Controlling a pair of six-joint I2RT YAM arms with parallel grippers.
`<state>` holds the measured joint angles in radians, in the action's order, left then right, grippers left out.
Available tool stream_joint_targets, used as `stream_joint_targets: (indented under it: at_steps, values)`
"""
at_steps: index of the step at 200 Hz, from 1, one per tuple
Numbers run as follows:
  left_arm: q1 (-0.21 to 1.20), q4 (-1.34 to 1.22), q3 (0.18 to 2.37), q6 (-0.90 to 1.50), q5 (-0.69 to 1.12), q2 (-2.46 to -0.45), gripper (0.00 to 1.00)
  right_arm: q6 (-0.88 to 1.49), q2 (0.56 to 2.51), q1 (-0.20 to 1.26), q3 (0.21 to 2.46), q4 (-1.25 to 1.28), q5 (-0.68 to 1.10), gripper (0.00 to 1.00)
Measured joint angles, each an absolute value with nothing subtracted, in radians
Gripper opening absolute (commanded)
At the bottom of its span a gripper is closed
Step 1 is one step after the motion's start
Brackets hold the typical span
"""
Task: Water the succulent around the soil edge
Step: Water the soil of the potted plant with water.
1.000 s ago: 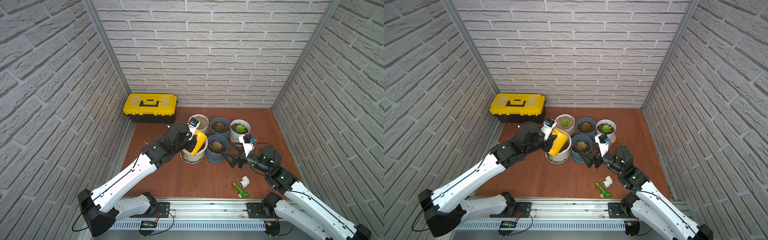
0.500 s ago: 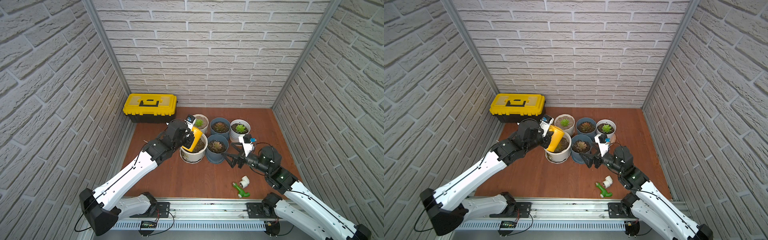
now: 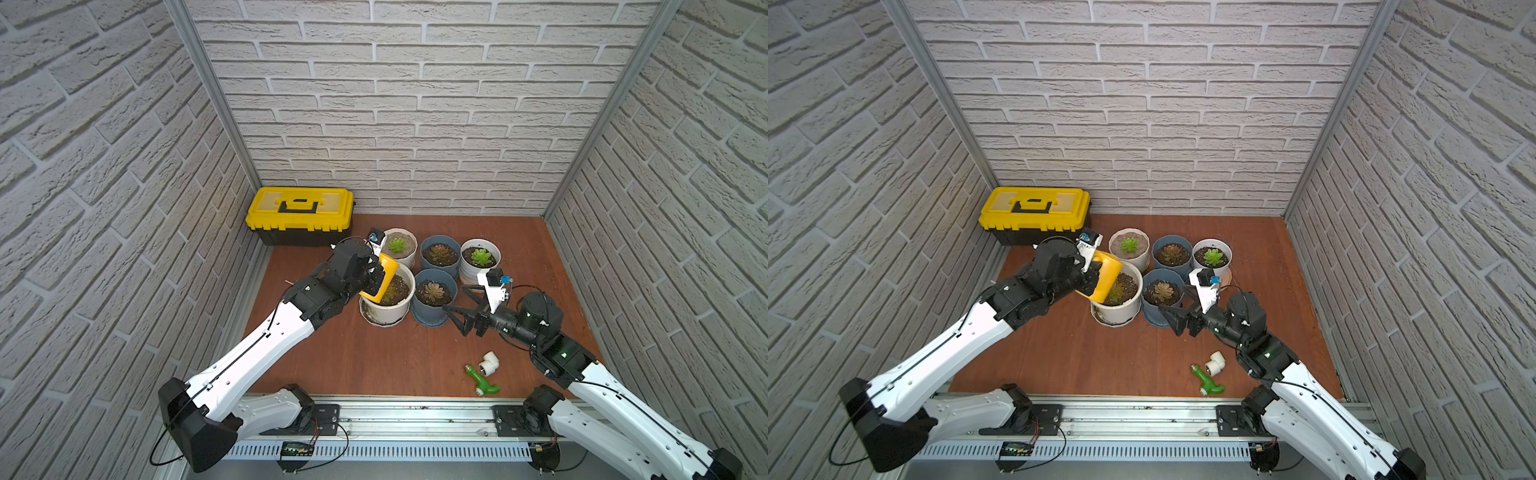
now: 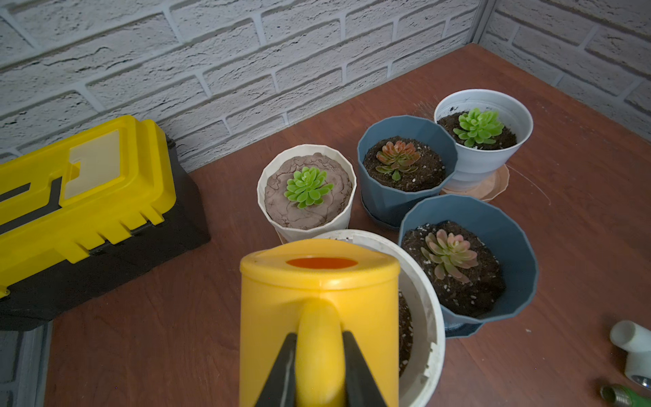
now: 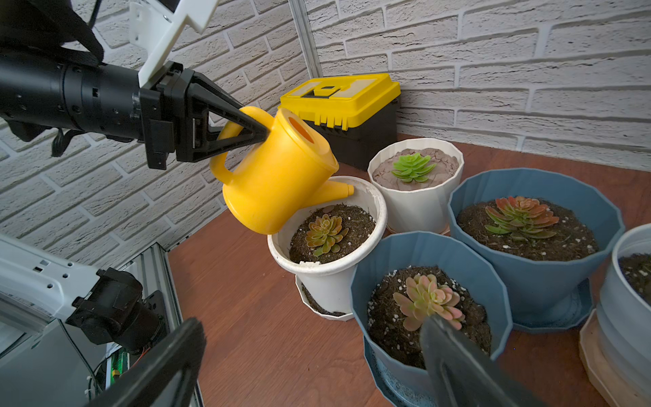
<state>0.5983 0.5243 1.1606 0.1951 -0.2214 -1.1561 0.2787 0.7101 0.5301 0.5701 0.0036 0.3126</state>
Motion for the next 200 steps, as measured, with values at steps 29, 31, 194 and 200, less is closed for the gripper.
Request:
stream_joint_targets:
  at_steps: [29, 31, 194, 200]
  values:
    - [0.598, 0.540, 1.161, 0.204, -0.231, -1.144, 0.00, 0.281, 0.711, 0.530, 0.570, 0.004, 0.313, 0.99]
    - [0.598, 0.542, 1.161, 0.204, -0.232, -1.143, 0.00, 0.281, 0.711, 0.530, 0.570, 0.004, 0.313, 0.99]
    - [0.598, 0.653, 1.137, 0.231, -0.278, -1.009, 0.00, 0.282, 0.723, 0.530, 0.570, 0.004, 0.320, 0.99]
    - [0.598, 0.657, 1.134, 0.232, -0.280, -1.004, 0.00, 0.282, 0.724, 0.530, 0.570, 0.004, 0.320, 0.99]
